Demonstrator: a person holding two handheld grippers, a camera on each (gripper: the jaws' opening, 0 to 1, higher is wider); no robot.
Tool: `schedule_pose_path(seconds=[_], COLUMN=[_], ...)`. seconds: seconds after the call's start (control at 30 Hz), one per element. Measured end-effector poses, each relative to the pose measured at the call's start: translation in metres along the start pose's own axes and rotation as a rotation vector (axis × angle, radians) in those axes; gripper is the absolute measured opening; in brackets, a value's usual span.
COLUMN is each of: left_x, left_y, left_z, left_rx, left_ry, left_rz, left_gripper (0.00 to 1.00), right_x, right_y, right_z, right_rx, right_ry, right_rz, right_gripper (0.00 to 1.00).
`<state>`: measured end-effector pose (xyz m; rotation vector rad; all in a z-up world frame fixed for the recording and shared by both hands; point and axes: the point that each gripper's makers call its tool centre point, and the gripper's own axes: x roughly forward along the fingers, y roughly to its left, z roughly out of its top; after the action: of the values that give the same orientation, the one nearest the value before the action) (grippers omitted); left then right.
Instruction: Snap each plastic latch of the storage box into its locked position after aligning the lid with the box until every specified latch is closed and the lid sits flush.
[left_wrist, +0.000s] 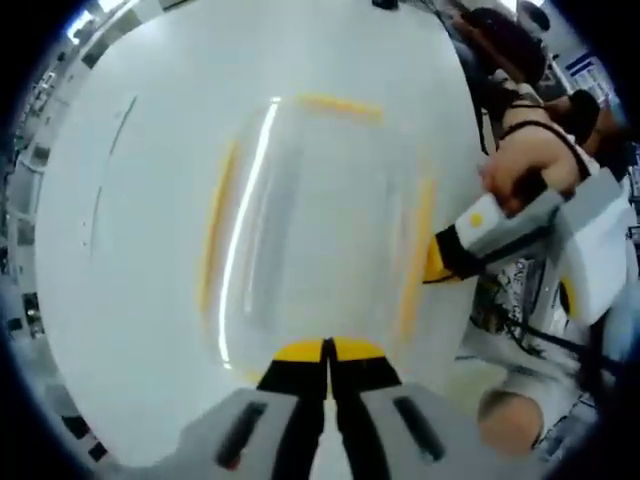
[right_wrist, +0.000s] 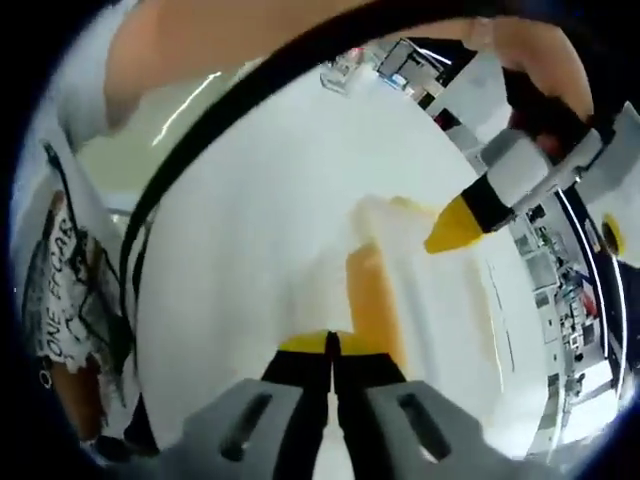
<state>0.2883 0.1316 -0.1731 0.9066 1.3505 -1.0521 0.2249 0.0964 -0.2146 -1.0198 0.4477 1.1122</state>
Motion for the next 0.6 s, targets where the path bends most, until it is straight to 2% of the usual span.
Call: schedule_pose_path(seconds=[0.2,0.27,0.47,0.6], left_x=[0.001,0.002,0.003,0.003], left_y=[0.001,-0.002,-0.005,-0.009], left_z=[0.002,0.0,0.001,0.004], left_rx=[-0.006,-0.011,-0.021,-0.01], left_ry=[0.003,0.006,-0.004,0.015], left_rz=[-0.002,0.0,-0.001,0.02], left_gripper=[0.0,0.0,0.0,0.0], right_x=[0.002,0.002,0.002,-0.002], right_y=[-0.007,-0.009,-0.013,-0.017], right_z=[-0.007,-0.01,-0.014,-0.014], right_rx=[0.006,-0.028,-0.032,-0.041], right_ry=[0.015,0.037,0.044,0.046], right_rz=[-0.013,-0.036,-0.053,-0.067], right_gripper=[0.0,0.0,0.0,0.0])
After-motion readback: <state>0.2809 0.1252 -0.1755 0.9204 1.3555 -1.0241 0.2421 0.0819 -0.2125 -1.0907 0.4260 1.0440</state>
